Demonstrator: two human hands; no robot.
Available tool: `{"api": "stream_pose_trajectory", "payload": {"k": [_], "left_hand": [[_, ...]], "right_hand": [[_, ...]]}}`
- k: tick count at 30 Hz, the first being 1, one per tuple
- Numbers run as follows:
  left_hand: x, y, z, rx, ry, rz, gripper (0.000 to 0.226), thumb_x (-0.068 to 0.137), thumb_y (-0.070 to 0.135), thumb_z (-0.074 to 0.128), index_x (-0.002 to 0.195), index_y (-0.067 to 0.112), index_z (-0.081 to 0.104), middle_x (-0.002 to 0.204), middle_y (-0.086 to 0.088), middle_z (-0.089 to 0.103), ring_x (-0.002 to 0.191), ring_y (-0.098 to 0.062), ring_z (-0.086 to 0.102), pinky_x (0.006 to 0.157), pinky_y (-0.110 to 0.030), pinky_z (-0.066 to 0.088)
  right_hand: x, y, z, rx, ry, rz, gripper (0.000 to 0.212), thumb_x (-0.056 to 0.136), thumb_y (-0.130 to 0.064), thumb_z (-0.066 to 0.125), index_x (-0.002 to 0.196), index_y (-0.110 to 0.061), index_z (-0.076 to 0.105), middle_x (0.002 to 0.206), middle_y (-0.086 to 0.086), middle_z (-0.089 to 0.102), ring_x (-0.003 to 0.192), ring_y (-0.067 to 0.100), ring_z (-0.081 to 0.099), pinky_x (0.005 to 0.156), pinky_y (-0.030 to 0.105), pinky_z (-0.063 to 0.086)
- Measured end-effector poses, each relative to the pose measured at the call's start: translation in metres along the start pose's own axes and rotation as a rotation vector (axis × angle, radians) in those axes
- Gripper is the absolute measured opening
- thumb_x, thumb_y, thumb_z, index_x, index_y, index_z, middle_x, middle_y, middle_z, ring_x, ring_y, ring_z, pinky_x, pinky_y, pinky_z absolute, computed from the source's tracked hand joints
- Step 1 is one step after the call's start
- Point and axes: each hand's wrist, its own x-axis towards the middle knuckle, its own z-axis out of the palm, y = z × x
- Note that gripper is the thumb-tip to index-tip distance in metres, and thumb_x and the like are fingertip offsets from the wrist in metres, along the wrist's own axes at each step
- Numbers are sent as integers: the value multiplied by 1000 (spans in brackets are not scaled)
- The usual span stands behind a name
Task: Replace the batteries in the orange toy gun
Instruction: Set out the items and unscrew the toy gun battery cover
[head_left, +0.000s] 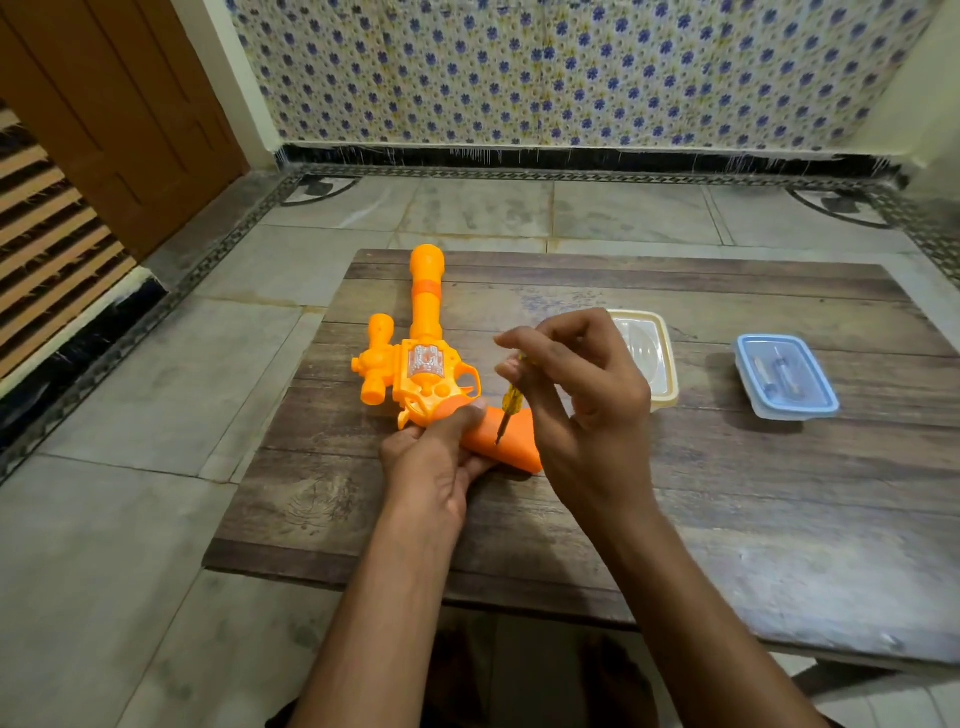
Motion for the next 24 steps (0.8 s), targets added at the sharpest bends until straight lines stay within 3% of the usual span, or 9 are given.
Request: {"api": "stream_pose_trajectory", "payload": {"k": [5, 9, 16, 19, 24], "left_hand": [[1, 0, 0, 3, 0, 2, 27, 83, -10, 73, 101, 7, 64, 106, -20, 71, 103, -37, 69, 64, -52, 62], [4, -1, -1, 0, -16, 0, 27, 83, -9, 73, 105, 6, 65, 105, -20, 73, 100, -36, 71, 61, -50, 63], [3, -1, -1, 5, -17, -5, 28, 83, -9, 74, 105, 6, 65, 102, -18, 72, 96, -34, 71, 60, -48, 63], [4, -1, -3, 7, -11, -4, 37, 83, -7, 74, 116, 3, 64, 109, -21, 71, 100, -35, 70, 61, -49, 64], [5, -1, -2, -3, -20, -8, 24, 84, -9, 71, 99, 8, 65, 101, -19, 72, 98, -36, 71, 61, -51, 63]], "right_hand": [[-1, 2, -2, 60, -33, -1, 34, 92, 17, 60, 120, 1, 72, 106, 10, 73, 100, 18, 72, 84, 40, 59], [-3, -1, 1, 32, -7, -12, 18, 94, -2, 69, 110, -1, 76, 102, 11, 68, 94, 19, 71, 78, 38, 57], [-3, -2, -1, 64, -7, 14, 22, 95, 7, 61, 112, 1, 74, 106, 8, 75, 101, 18, 73, 84, 40, 59], [-4, -2, 0, 32, -2, 2, 16, 92, -1, 72, 108, -1, 76, 102, 11, 66, 94, 17, 70, 79, 37, 57], [-3, -1, 3, 52, -11, -28, 33, 89, 10, 69, 120, -1, 73, 96, 13, 66, 91, 20, 70, 77, 36, 57]]}}
